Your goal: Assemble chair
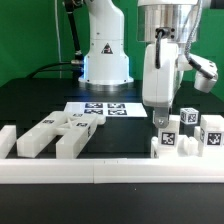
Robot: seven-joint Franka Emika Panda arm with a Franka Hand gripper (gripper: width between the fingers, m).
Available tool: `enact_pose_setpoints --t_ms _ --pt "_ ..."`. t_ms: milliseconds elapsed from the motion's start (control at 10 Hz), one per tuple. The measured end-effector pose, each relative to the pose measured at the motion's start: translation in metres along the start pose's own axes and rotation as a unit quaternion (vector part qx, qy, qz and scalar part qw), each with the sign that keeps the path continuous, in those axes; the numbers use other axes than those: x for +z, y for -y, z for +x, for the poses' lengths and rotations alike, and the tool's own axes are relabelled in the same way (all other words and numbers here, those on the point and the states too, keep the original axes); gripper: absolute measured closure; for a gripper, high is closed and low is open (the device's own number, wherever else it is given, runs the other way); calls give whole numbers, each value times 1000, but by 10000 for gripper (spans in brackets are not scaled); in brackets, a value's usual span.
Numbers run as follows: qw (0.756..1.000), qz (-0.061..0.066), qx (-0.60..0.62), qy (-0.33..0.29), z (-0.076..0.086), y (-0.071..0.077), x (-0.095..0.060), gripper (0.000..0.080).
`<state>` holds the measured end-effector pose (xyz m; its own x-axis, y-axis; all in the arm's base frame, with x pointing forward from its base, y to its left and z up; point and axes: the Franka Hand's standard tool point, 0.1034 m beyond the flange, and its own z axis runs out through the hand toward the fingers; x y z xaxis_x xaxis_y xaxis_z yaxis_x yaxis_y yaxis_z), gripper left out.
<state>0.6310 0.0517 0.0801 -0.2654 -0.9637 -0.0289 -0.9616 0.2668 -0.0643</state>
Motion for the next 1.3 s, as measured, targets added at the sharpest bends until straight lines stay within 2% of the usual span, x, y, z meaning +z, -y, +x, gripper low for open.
enact_pose_setpoints --t_ms 100,200,500,900,1200,1300 --pt "1000 -2 -29 0 0 0 0 273" --pt "998 -6 -70 0 0 0 -1 177" --pt "968 -11 -249 -3 -2 -1 -2 151" --pt "892 -12 -452 0 -3 -1 -1 150" --pt "835 -14 -550 -3 2 -1 0 150" --pt "826 -13 -564 -3 2 0 0 150"
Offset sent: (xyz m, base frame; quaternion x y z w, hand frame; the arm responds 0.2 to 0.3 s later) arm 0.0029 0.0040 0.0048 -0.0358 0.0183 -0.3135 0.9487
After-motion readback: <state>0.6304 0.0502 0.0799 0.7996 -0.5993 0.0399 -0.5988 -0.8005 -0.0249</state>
